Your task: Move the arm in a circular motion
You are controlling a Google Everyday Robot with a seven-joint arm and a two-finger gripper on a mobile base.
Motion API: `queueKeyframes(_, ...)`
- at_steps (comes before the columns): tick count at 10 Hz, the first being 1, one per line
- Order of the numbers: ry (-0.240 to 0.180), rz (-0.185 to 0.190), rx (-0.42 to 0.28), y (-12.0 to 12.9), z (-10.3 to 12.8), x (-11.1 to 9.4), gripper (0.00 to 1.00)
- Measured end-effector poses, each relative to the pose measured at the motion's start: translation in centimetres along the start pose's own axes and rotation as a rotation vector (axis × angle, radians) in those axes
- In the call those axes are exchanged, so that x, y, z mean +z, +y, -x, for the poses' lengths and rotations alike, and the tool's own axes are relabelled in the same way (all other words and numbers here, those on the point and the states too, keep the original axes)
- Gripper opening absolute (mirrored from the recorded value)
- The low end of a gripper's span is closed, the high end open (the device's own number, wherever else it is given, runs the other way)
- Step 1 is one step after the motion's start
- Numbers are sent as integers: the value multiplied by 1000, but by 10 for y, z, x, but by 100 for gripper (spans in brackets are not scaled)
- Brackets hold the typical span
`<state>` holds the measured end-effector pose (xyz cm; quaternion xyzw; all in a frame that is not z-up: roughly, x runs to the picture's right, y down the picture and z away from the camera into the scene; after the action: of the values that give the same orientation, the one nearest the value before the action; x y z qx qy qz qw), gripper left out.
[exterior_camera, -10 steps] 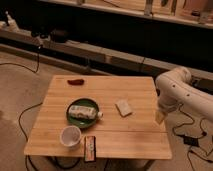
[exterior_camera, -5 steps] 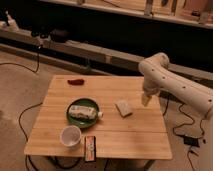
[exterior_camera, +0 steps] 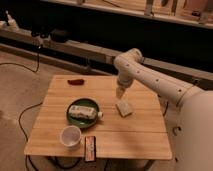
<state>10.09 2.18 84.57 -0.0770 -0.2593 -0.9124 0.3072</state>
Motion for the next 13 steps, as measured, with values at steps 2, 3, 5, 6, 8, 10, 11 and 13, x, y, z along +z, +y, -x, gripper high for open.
queueKeyframes(2, 83, -10, -142, -40, -30, -6, 62)
queueKeyframes(3, 115, -22, -204, -64, -40, -9, 62)
queueKeyframes(5, 180, -44, -326, -120, -55, -22, 62)
queueKeyframes(6, 202, -58, -359, -140, -57, -28, 62)
queueKeyframes(8, 237, -117, -404, -186, -50, -45, 62)
queueKeyframes(10, 175, -184, -360, -204, -13, -47, 62)
queueKeyframes(11, 137, -209, -325, -209, 6, -47, 62)
queueKeyframes(13, 19, -241, -241, -215, 58, -48, 62)
